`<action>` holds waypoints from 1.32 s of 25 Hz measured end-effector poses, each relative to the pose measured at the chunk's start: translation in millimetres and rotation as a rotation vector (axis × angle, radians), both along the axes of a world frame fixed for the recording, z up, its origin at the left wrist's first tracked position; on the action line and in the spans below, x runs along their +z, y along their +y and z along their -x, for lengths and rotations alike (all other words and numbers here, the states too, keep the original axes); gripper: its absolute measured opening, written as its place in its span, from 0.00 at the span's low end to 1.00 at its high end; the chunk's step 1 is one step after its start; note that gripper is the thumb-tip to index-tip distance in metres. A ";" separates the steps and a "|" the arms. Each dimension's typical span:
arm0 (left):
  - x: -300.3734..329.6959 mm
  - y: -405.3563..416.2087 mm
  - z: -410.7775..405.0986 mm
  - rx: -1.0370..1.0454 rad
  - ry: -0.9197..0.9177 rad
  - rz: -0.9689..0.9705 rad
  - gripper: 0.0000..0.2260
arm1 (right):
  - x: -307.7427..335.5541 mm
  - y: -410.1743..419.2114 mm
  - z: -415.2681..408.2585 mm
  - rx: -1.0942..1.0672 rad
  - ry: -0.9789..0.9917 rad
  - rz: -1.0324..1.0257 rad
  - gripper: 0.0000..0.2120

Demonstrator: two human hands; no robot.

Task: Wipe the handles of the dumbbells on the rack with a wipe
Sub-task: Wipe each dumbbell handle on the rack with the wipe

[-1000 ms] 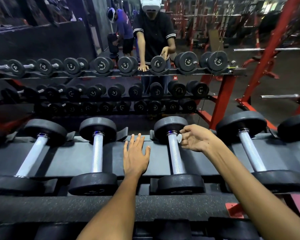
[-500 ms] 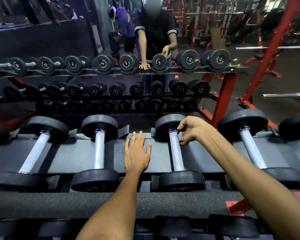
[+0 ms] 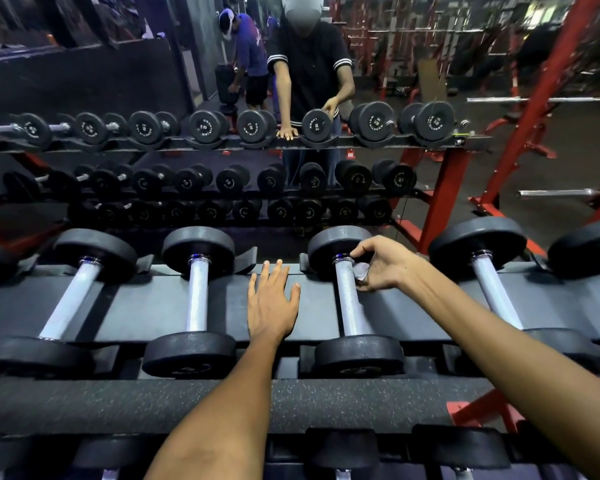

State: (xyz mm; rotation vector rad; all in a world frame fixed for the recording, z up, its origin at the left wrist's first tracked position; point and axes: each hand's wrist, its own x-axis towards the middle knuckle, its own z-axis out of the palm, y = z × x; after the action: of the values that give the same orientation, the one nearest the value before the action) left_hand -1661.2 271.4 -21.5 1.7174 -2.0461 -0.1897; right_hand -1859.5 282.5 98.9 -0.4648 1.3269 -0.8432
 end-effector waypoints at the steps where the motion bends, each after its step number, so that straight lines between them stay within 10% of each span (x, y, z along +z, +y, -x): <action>1: 0.2 0.6 -0.2 0.000 0.003 -0.004 0.23 | -8.1 4.7 -1.5 0.034 -0.052 0.021 0.12; 16: -0.1 -1.1 -0.7 -0.008 -0.002 0.003 0.23 | -16.0 -9.9 -4.2 0.039 0.006 -0.032 0.08; 23: 4.0 1.5 -1.1 -0.019 -0.007 -0.010 0.24 | -8.8 10.6 -2.7 0.113 0.980 0.579 0.08; 28: -1.4 20.8 7.4 0.131 -0.080 -0.031 0.28 | 28.5 12.4 -7.3 0.791 1.429 1.668 0.12; 33: -3.2 21.7 11.2 0.179 -0.077 -0.032 0.29 | -3.9 -28.8 -7.1 1.699 1.712 1.583 0.14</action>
State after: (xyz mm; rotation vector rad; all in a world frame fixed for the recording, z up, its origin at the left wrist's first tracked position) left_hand -1672.4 293.1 -24.7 1.9436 -1.9384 -0.1011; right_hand -1852.4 253.7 95.0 -3.3692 0.5303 0.5257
